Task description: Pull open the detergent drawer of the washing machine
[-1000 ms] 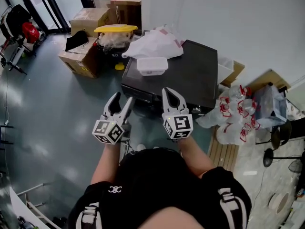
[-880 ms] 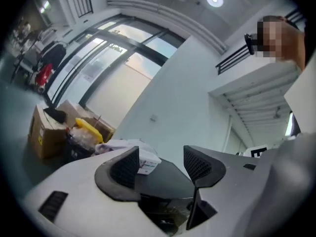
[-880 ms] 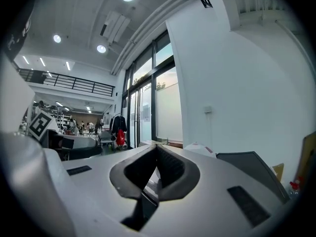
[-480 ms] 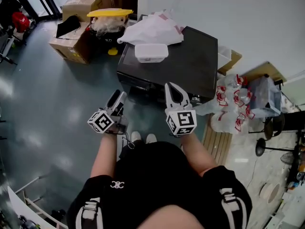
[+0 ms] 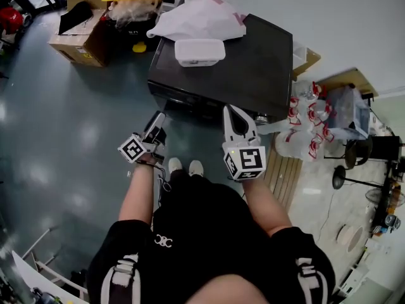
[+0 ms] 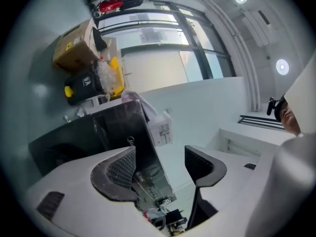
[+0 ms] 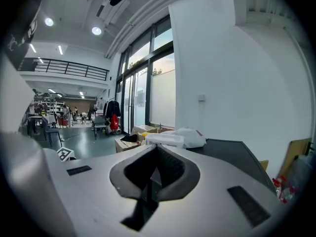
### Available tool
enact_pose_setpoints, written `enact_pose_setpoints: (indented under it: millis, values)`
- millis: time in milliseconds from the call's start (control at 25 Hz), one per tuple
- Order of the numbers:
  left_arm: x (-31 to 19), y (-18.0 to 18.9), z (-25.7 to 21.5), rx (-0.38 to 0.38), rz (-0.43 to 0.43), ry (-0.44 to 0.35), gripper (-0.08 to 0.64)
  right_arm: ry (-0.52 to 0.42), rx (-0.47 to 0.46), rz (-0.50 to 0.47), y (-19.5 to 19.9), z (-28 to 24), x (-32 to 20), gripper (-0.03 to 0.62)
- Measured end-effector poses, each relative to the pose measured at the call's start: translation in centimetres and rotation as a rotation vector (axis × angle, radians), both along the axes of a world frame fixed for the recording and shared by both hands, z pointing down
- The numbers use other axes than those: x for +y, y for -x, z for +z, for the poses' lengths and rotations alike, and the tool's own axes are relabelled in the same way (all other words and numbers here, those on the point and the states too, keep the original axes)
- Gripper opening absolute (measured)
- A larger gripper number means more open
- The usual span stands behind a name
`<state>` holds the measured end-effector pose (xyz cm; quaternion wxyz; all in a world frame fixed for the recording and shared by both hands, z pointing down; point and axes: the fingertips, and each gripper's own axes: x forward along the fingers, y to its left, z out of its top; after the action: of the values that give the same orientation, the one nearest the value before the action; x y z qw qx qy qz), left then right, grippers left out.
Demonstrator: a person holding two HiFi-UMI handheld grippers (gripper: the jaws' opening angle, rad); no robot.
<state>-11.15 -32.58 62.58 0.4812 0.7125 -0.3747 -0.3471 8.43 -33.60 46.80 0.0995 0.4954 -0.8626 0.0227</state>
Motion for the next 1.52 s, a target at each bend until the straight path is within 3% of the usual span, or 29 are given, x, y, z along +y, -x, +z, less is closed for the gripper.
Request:
enact_pose_setpoints:
  millis: [200, 400, 640, 920, 1160, 1520]
  values:
    - [-2.4, -1.6, 3.5, 0.053, 0.064, 0.027, 0.290, 0.046, 0.021, 0.019, -0.6, 2.4, -0.3, 0.003]
    - [-4.7, -2.2, 5.5, 0.136, 0.059, 0.021, 0.290, 0.082, 0.048, 0.024, -1.0, 4.1, -0.2, 0.003]
    - [-7.1, -2.7, 7.7, 0.157, 0.088, 0.016, 0.290, 0.108, 0.066, 0.057, -1.8, 5.6, -1.1, 0.003]
    - [-9.3, -1.7, 8.2, 0.202, 0.059, -0.022, 0.290, 0.147, 0.075, 0.085, -2.5, 7.2, -1.1, 0.003]
    - [-10.4, -1.4, 7.3, 0.290, 0.063, -0.107, 0.281, 0.172, 0.091, 0.107, -3.6, 8.3, -0.4, 0.003]
    - [-10.7, -1.4, 7.7, 0.260, 0.048, -0.147, 0.248, 0.193, 0.078, 0.134, -3.5, 9.1, 0.2, 0.003]
